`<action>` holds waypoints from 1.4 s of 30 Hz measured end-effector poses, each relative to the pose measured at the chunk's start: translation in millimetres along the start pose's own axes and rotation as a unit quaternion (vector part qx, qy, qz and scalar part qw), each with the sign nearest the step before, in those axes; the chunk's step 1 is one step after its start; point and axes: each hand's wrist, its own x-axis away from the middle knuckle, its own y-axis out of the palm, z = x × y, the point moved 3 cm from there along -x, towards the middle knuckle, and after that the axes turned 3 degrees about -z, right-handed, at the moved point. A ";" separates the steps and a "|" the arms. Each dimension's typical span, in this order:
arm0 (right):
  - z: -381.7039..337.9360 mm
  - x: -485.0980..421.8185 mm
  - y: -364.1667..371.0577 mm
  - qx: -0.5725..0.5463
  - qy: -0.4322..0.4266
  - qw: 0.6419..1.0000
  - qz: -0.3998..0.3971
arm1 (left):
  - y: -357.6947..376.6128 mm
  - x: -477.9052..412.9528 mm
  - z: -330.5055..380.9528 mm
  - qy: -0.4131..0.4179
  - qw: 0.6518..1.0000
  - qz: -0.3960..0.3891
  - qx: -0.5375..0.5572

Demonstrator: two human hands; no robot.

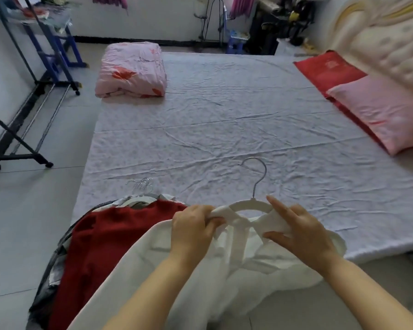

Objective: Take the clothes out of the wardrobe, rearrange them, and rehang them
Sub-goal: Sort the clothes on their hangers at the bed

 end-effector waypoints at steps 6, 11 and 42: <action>83.3 19.1 -28.5 0.012 0.051 0.998 0.019 | 76.7 -33.4 49.2 0.013 0.995 -0.095 0.021; 168.9 18.2 -42.3 0.005 0.051 0.999 0.011 | 149.8 -61.8 87.5 -0.006 0.993 -0.113 0.022; 327.4 -235.9 167.5 0.031 0.095 0.965 -0.241 | 278.4 -262.2 -79.1 -0.287 0.941 -0.097 -0.152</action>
